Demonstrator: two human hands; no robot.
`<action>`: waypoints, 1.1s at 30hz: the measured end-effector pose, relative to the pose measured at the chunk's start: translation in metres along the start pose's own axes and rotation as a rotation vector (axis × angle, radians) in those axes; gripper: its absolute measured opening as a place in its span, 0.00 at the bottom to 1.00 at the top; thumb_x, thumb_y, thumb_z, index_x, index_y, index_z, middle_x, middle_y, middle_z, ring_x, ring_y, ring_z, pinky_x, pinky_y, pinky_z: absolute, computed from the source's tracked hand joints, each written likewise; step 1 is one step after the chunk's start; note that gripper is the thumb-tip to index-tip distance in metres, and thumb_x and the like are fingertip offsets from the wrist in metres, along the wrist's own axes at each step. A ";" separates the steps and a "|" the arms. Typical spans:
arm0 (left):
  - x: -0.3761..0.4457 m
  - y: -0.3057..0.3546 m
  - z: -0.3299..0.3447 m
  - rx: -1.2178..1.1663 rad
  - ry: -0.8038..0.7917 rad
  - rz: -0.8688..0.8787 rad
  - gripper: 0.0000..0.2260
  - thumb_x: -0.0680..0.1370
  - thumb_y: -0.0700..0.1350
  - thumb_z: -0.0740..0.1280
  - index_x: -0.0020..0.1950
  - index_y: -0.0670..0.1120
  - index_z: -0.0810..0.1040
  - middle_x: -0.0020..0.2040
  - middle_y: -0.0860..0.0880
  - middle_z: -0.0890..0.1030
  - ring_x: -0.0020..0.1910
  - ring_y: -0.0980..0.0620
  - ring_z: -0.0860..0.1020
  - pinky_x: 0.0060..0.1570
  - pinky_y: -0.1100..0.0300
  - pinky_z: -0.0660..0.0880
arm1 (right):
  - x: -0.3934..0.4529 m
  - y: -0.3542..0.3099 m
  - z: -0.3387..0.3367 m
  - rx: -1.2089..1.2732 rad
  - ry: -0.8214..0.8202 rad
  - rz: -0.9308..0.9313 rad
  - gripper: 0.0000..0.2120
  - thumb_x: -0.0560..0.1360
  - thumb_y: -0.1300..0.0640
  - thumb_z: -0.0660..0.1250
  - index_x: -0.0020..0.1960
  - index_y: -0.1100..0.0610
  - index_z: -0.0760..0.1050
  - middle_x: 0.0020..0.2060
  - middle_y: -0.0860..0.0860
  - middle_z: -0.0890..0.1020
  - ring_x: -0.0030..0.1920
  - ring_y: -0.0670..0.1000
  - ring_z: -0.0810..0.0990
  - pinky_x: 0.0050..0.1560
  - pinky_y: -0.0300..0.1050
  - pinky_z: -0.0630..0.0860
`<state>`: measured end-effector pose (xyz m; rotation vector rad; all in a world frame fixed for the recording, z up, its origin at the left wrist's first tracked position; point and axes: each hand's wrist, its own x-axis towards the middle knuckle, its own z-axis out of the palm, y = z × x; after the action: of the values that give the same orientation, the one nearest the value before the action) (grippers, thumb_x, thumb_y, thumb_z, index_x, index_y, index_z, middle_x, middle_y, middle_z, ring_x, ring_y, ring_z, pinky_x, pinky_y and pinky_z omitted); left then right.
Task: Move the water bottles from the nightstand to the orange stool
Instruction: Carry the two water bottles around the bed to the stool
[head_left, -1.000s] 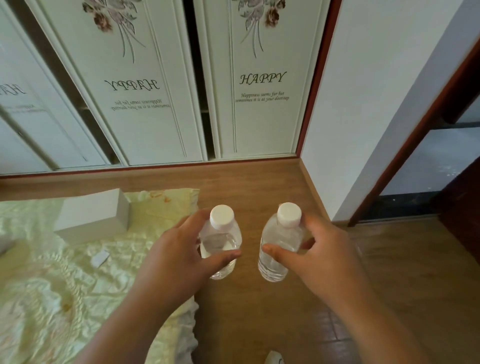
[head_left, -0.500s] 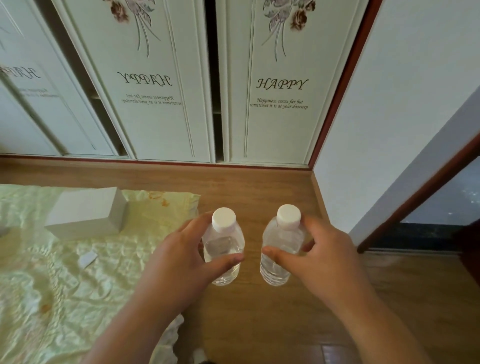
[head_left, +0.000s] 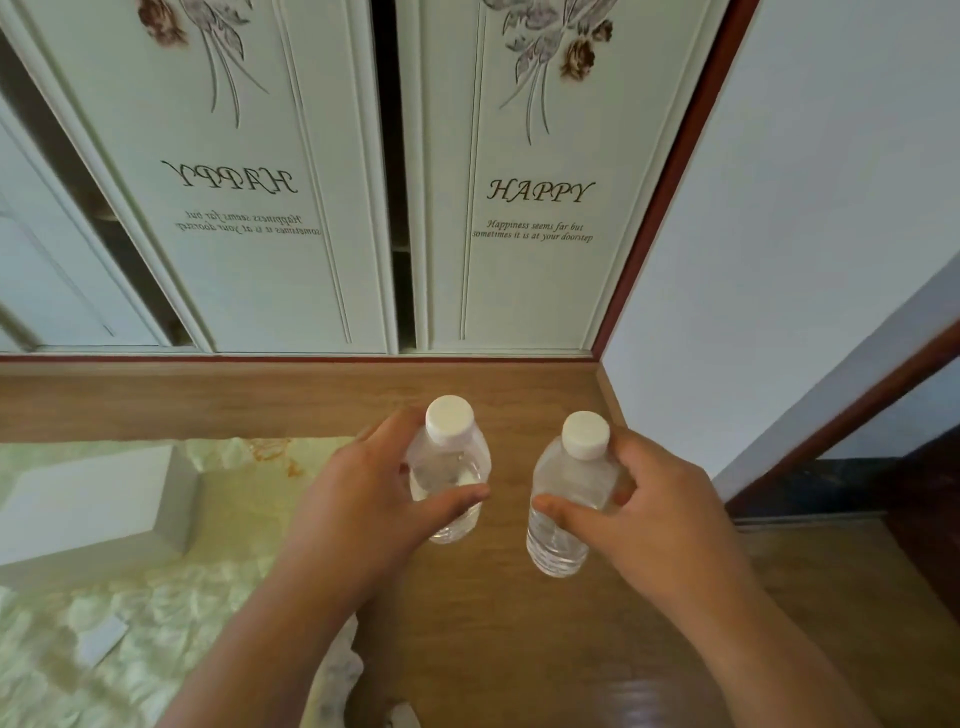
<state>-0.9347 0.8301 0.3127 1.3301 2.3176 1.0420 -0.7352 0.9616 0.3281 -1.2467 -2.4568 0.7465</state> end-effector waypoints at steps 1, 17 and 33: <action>0.012 -0.006 -0.005 0.007 -0.001 0.011 0.31 0.64 0.69 0.74 0.64 0.64 0.70 0.55 0.64 0.78 0.50 0.61 0.78 0.48 0.56 0.79 | 0.011 -0.005 0.005 0.001 0.013 0.003 0.32 0.61 0.27 0.71 0.60 0.39 0.71 0.52 0.35 0.77 0.50 0.43 0.78 0.48 0.36 0.75; 0.128 -0.090 -0.046 0.045 -0.036 -0.032 0.32 0.63 0.70 0.73 0.65 0.67 0.68 0.55 0.67 0.77 0.50 0.62 0.77 0.46 0.62 0.75 | 0.137 -0.055 0.071 0.011 -0.023 0.040 0.31 0.61 0.25 0.69 0.58 0.35 0.68 0.50 0.35 0.78 0.48 0.42 0.79 0.48 0.43 0.82; 0.274 -0.067 -0.025 0.128 0.088 -0.167 0.34 0.64 0.70 0.73 0.66 0.66 0.67 0.57 0.66 0.78 0.51 0.62 0.78 0.50 0.56 0.79 | 0.331 -0.034 0.046 0.115 -0.144 -0.116 0.28 0.64 0.31 0.74 0.58 0.34 0.67 0.47 0.29 0.73 0.47 0.37 0.77 0.45 0.34 0.73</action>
<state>-1.1393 1.0263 0.3145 1.1301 2.5485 0.9311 -0.9732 1.1987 0.3161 -1.0332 -2.5326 0.9608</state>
